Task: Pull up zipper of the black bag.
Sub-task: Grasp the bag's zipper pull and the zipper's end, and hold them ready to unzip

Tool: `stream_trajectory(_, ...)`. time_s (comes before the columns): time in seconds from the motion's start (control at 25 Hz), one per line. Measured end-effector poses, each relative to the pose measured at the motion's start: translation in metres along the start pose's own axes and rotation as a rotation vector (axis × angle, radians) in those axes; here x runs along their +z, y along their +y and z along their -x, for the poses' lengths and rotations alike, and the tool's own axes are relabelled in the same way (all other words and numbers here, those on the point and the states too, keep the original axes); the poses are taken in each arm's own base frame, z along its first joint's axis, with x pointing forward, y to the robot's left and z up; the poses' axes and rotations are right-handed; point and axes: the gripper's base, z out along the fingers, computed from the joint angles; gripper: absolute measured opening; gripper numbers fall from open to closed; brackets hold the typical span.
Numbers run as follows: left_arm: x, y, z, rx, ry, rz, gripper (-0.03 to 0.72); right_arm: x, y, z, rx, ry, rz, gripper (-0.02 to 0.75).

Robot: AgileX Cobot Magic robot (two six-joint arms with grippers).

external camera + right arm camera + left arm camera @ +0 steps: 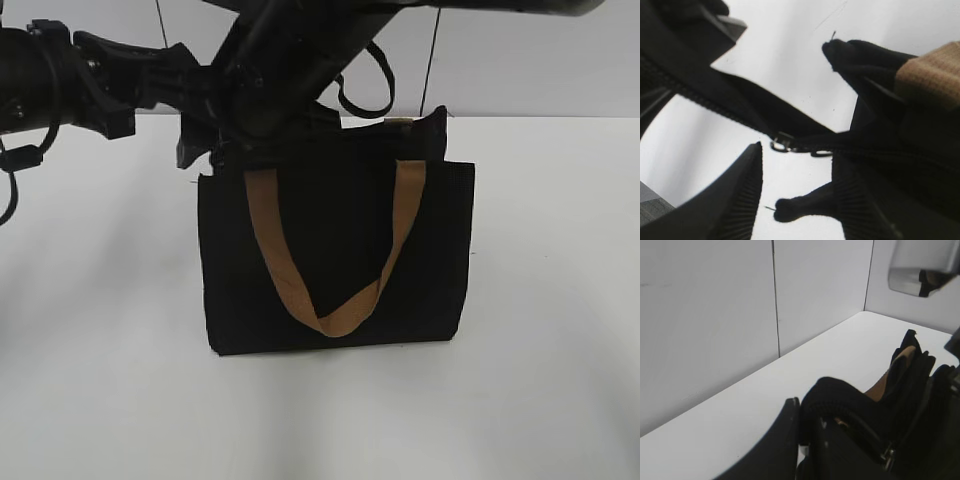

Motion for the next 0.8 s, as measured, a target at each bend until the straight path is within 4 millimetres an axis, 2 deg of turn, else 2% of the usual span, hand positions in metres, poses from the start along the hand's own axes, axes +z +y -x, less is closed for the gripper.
stream_trajectory(0.28, 0.0000, -0.0001, 0.0001, -0.019, -0.001, -0.001, 0.020, 0.0005, 0.0011, -0.0001, -0.028, -0.017, -0.018, 0.371)
stream_trajectory(0.48, 0.0000, -0.0003, 0.0002, -0.051, -0.002, -0.003, 0.020, 0.0027, -0.0040, 0.0028, -0.013, -0.049, -0.069, 0.356)
stream_trajectory(0.56, 0.0000, -0.0003, 0.0002, -0.052, -0.002, -0.003, 0.020, 0.0056, -0.0054, 0.0024, -0.010, -0.047, -0.076, 0.286)
stream_trajectory(0.68, 0.0000, -0.0003, 0.0002, -0.059, -0.002, -0.003, 0.020, 0.0079, -0.0062, 0.0016, -0.004, -0.040, -0.079, 0.061)
stream_trajectory(0.72, 0.0000, -0.0002, 0.0003, -0.062, -0.003, -0.003, 0.020, 0.0079, -0.0062, 0.0015, -0.003, -0.039, -0.079, 0.018)
stream_trajectory(0.8, 0.0000, -0.0002, 0.0003, -0.066, -0.003, -0.002, 0.020, 0.0082, -0.0049, 0.0005, -0.019, -0.035, -0.078, -0.013)
